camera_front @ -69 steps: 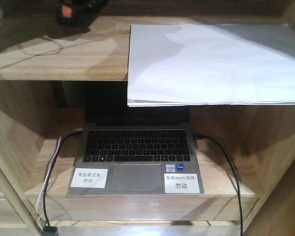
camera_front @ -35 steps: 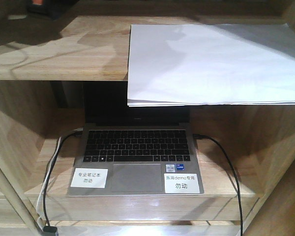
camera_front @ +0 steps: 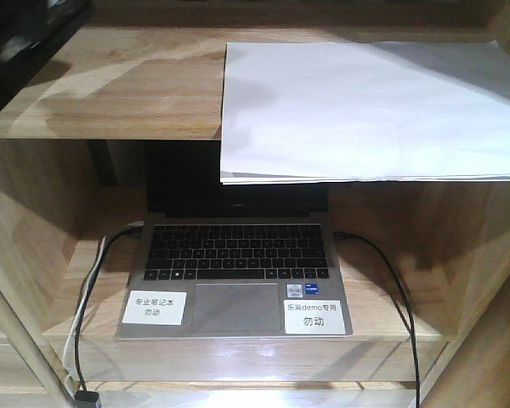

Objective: Grab stapler and paper to desk for stapling

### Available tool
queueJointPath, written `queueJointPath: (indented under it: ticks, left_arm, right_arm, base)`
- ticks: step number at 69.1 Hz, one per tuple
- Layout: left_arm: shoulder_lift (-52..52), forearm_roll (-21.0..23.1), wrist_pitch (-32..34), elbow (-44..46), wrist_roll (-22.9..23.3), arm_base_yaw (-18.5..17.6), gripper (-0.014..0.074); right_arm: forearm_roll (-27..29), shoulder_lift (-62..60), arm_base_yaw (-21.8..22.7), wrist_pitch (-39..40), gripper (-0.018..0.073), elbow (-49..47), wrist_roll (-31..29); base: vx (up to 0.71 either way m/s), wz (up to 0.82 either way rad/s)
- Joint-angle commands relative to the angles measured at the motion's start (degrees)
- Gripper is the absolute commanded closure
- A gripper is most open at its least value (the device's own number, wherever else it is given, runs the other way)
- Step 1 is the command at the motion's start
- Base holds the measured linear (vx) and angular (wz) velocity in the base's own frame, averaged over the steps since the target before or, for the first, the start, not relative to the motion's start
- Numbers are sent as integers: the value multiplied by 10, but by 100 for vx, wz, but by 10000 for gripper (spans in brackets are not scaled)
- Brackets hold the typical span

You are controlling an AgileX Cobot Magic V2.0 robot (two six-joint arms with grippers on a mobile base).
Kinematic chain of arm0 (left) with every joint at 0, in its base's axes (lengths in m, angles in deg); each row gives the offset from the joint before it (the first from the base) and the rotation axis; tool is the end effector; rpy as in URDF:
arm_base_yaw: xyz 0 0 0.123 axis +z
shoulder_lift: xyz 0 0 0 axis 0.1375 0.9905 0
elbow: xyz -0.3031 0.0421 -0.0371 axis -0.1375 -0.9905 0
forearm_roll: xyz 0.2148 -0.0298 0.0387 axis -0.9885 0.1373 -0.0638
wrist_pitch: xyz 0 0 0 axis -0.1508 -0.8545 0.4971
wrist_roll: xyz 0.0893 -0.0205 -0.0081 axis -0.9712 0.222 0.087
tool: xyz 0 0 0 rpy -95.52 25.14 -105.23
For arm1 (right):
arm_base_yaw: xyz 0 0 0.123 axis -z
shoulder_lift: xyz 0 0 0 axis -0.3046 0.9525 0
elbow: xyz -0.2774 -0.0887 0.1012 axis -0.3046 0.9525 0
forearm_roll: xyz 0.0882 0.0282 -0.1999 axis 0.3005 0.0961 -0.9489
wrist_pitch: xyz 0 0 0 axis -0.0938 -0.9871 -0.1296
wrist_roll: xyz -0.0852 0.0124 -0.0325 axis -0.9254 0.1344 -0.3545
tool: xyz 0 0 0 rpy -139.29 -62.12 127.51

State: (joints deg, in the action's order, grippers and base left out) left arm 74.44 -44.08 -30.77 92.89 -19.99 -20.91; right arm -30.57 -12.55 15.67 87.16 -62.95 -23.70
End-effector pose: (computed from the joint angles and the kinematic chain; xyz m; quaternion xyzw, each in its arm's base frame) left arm 0.1491 -0.0652 0.4854 0.1269 0.7965 -0.1036 0.5820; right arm 0.0021 0.0003 0.2062 -0.0306 0.6741 -0.0053 0.7380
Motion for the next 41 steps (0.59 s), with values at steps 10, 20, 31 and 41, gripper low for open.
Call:
queueJointPath:
  ticks: [10,20,31,41]
  left_arm:
    - [-150,4,91,-123,0,-3,603]
    - [-238,4,83,-198,-2,-3,603]
    - [-332,14,82,-279,-10,-2,603]
    - [-409,46,82,-349,-15,-2,603]
  right_arm:
    - [-1,-6,4,42,569,1,-4]
    - [-1,-6,4,42,569,1,-4]
    - [-1,-6,4,42,569,1,-4]
    - [-1,-6,4,42,569,1,-4]
  base:
    - [0,0]
    - [0,0]
    - [0,0]
    - [0,0]
